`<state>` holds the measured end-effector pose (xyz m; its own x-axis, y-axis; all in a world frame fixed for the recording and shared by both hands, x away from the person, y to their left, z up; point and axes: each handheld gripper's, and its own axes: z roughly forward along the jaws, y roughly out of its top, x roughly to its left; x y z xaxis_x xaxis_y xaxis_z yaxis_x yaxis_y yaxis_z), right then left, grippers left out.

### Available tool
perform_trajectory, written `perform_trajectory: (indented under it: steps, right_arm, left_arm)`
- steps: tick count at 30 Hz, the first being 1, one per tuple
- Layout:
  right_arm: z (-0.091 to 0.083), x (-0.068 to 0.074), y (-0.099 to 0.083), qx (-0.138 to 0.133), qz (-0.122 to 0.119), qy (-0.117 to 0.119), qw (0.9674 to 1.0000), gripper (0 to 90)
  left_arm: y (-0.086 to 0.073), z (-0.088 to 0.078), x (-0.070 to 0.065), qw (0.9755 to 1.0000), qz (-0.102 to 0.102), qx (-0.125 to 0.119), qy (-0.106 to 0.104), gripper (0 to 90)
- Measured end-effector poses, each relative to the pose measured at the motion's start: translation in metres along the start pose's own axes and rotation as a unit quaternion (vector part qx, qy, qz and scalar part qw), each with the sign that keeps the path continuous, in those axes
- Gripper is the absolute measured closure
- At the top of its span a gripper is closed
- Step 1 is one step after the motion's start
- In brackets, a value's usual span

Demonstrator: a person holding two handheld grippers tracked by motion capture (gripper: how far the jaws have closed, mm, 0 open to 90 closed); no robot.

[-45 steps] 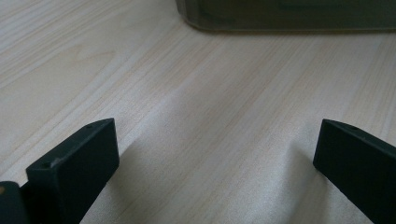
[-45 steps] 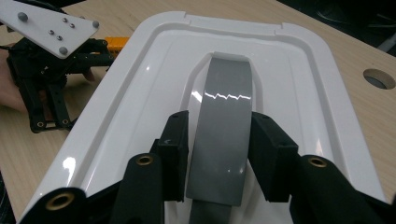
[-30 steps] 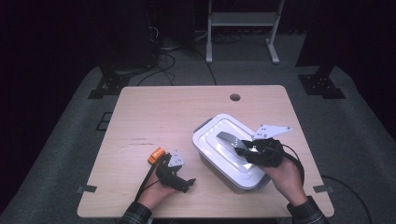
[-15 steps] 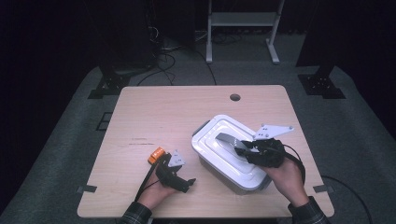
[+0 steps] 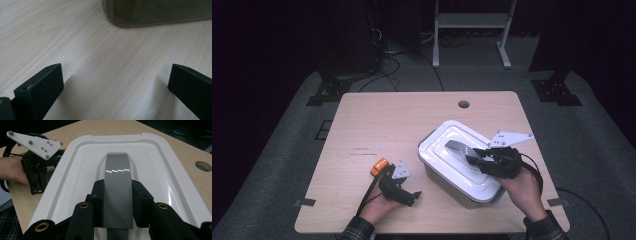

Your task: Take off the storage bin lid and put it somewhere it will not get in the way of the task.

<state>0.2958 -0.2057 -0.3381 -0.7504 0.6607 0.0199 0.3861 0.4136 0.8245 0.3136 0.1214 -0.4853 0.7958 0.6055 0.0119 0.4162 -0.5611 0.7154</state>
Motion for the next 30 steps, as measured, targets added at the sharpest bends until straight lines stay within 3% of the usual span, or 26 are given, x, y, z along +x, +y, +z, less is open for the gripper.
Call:
perform_trajectory:
  steps: [30]
  right_arm:
    - [-0.021,-0.026,-0.001,-0.013,0.024,-0.027,0.9993,66.3]
  left_arm:
    - [0.0,0.0,0.0,1.0,0.0,0.0,-0.001,0.0]
